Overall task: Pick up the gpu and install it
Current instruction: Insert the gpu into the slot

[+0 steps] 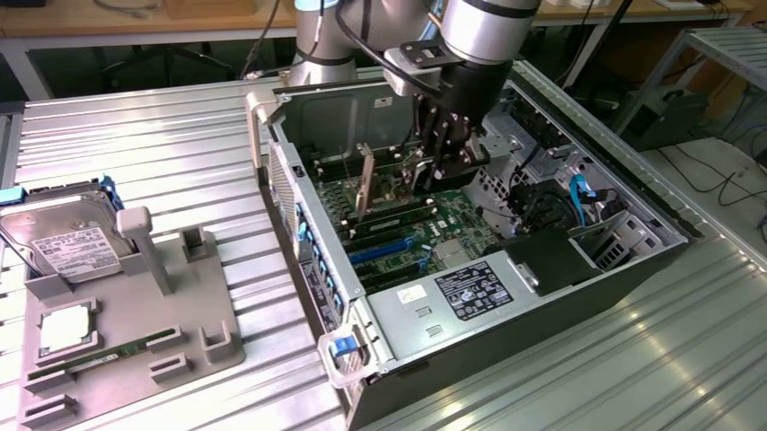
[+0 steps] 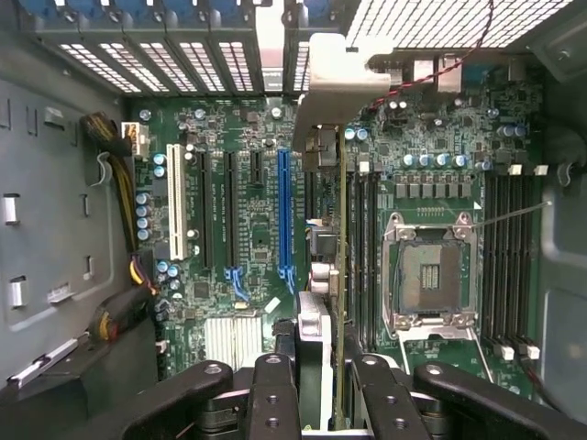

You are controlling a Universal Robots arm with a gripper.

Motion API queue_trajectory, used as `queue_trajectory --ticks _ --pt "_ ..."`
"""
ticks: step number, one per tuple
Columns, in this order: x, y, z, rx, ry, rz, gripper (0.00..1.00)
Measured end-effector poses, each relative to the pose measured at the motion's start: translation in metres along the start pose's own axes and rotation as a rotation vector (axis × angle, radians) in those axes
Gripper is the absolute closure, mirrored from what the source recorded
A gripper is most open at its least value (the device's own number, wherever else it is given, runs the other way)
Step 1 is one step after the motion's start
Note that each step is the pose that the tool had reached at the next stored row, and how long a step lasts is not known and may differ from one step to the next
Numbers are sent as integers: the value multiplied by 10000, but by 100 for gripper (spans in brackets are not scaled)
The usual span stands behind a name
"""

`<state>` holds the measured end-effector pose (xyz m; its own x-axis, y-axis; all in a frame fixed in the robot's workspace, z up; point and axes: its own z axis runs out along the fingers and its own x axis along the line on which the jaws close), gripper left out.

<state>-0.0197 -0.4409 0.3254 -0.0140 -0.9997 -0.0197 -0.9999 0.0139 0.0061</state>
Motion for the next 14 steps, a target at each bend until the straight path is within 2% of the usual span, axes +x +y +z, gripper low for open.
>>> queue_trajectory --ticks 14 --pt "-10 4 264 0 -2 0 72"
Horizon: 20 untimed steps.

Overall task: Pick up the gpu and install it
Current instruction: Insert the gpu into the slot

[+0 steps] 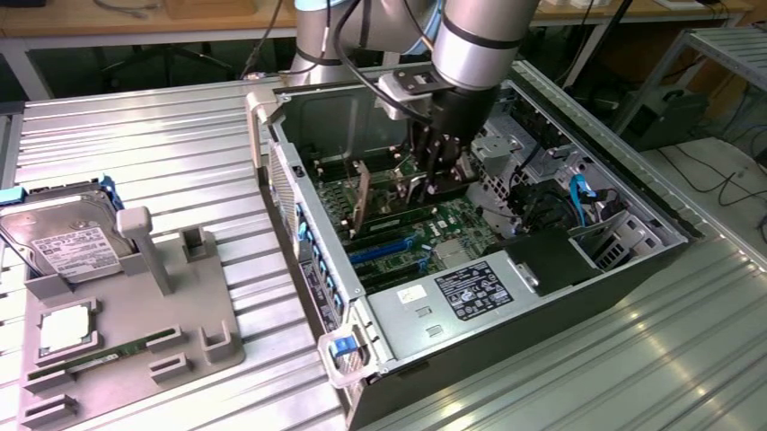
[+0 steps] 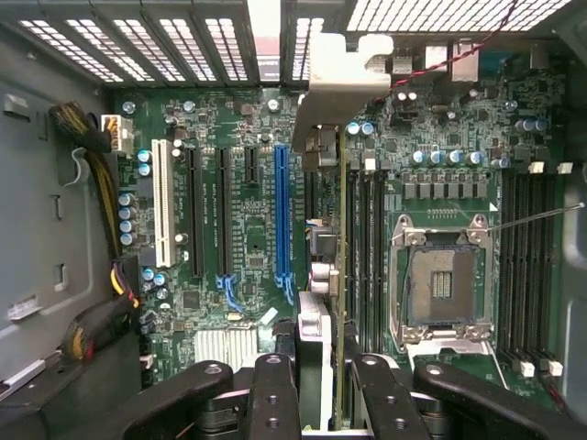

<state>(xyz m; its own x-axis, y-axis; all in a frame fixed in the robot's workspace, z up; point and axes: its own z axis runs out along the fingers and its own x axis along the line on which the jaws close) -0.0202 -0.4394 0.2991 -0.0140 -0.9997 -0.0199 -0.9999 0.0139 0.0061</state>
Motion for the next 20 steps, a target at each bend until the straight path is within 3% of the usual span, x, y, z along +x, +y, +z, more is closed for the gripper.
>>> queue_trajectory --ticks 10,15,20 --pt "-6 2 178 -1 -1 0 72" --pt "-6 6 177 -2 1 2 72" --pt "-5 98 179 -2 1 0 72"
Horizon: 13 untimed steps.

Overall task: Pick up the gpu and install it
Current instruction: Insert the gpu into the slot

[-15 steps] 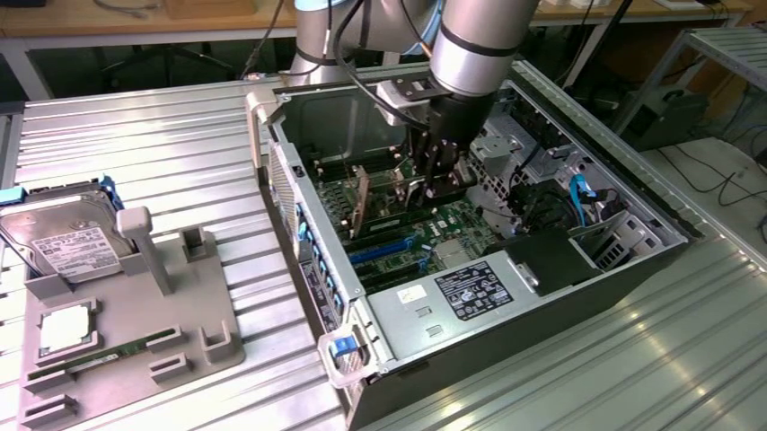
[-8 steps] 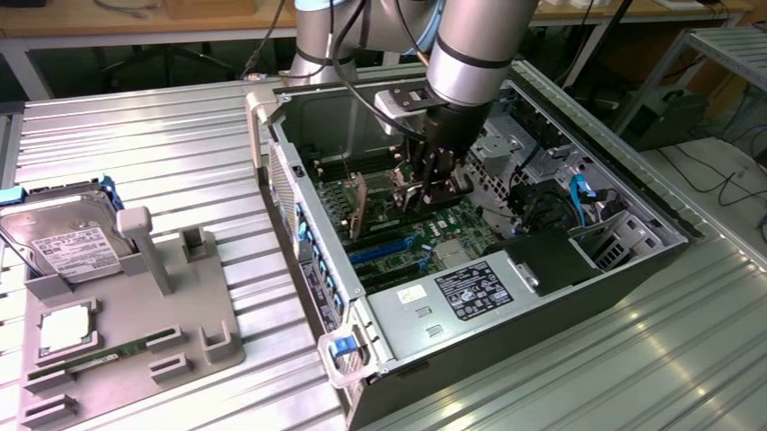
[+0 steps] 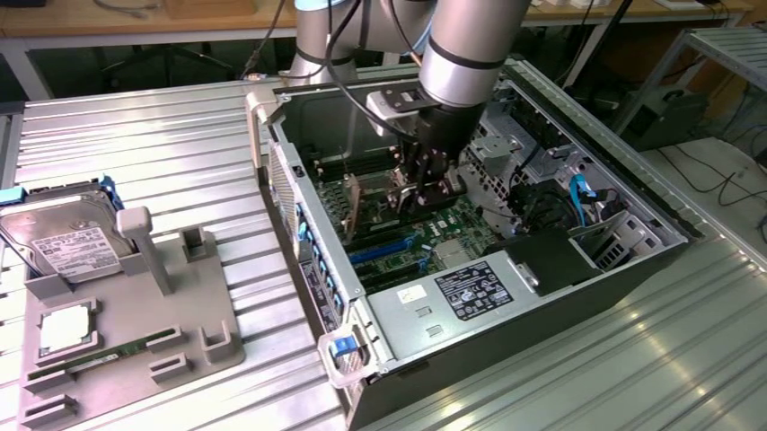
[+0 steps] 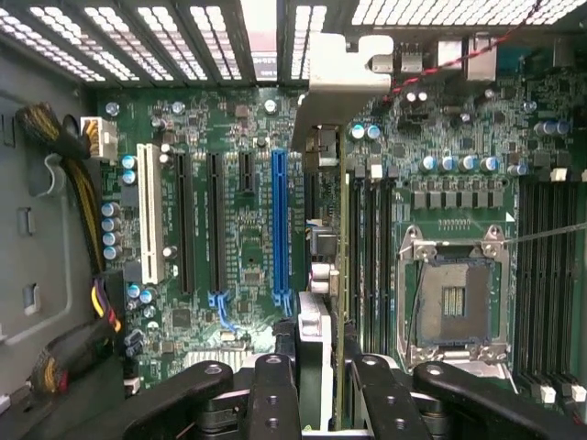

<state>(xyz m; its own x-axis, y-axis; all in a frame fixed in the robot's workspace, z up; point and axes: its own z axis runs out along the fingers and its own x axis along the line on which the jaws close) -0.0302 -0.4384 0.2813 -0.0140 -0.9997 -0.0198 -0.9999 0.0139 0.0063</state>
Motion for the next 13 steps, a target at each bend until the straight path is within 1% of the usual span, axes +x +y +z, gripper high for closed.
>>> queue_trajectory --ticks 2,6,12,13 --pt "0 18 1 0 0 0 72" --pt "32 22 2 0 0 -1 72" --pt "166 22 1 0 0 0 72" --pt "170 30 3 0 -1 2 72"
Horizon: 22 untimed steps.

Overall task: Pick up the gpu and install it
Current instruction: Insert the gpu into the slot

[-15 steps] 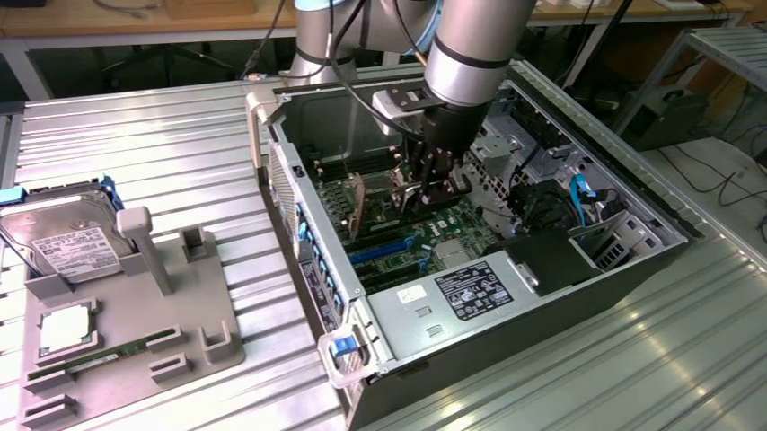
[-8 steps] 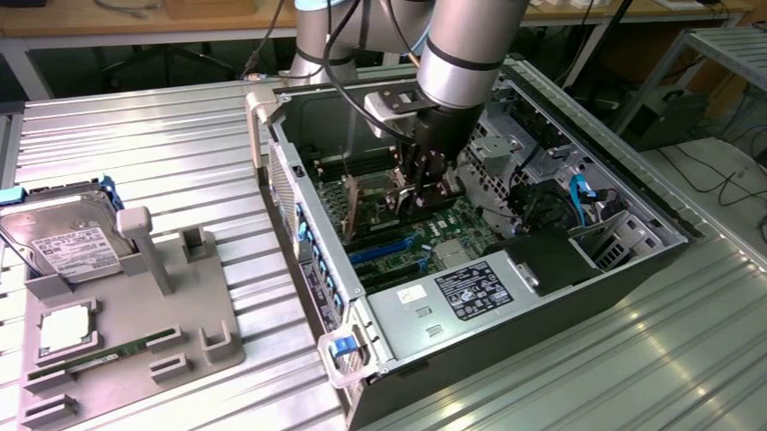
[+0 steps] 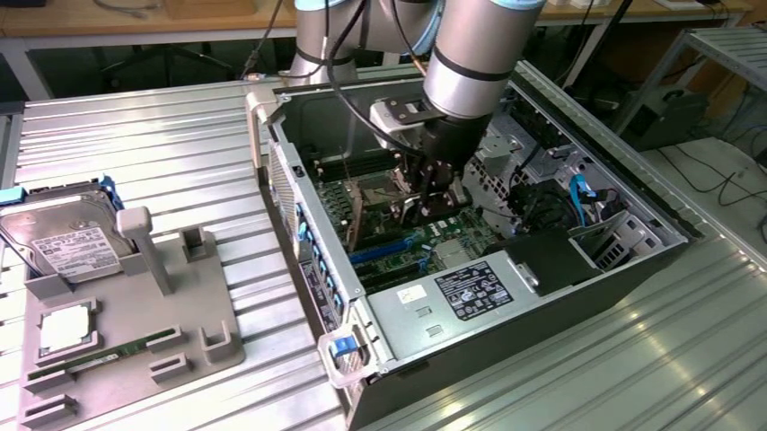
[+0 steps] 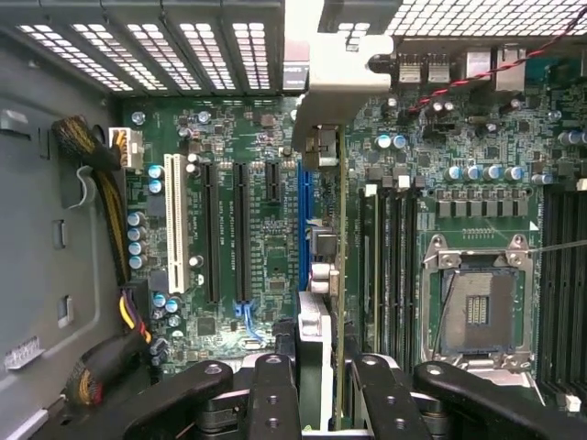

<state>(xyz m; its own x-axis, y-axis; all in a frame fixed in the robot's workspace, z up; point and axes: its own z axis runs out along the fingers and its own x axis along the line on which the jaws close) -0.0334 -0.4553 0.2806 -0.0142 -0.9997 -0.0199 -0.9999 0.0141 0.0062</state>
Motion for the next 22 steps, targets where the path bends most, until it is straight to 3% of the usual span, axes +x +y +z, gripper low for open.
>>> queue_trajectory --ticks 7,16,22 --pt "3 91 12 -2 2 -2 72" --pt "45 109 67 -2 -1 -2 72" --pt "47 204 108 -2 0 -1 72"
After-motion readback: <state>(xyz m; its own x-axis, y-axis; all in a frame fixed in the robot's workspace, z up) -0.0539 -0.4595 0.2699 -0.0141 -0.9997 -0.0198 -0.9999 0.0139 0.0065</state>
